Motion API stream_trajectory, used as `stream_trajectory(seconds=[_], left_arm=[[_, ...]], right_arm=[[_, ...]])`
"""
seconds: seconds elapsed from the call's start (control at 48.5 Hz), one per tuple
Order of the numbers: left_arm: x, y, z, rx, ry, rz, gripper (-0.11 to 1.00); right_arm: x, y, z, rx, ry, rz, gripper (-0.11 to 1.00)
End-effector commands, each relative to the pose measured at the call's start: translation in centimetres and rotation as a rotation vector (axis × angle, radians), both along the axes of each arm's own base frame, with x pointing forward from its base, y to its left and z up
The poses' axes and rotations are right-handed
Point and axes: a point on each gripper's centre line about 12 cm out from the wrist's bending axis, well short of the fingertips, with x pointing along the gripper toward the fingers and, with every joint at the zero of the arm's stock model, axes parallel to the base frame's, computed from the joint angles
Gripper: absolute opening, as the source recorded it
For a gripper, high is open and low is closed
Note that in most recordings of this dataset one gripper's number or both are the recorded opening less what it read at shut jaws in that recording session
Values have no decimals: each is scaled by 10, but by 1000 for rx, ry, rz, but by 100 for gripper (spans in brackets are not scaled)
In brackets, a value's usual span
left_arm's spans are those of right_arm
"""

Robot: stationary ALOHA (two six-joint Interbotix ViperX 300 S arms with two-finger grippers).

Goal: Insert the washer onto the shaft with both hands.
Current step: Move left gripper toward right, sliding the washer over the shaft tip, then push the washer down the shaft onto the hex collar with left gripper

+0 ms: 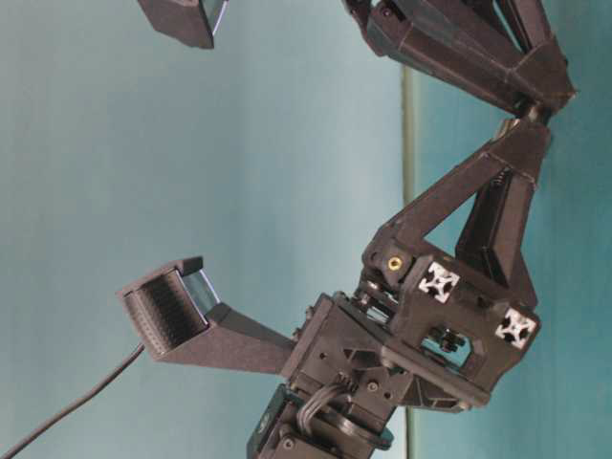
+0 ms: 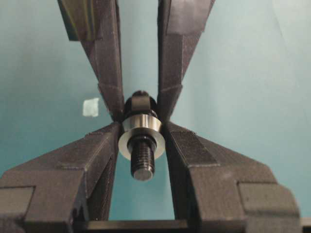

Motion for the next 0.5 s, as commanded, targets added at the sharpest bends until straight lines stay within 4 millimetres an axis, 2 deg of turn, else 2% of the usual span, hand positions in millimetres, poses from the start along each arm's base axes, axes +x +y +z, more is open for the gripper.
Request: stream_trajectory(seconds=[0.0,0.475], left_arm=[[5,0,9,-3,-32,-1,36],[15,-1,11,-3,-47,0,36]], right_arm=[[7,2,9,9,-39,-2,0],[9,1,4,8,-25,-3,0]])
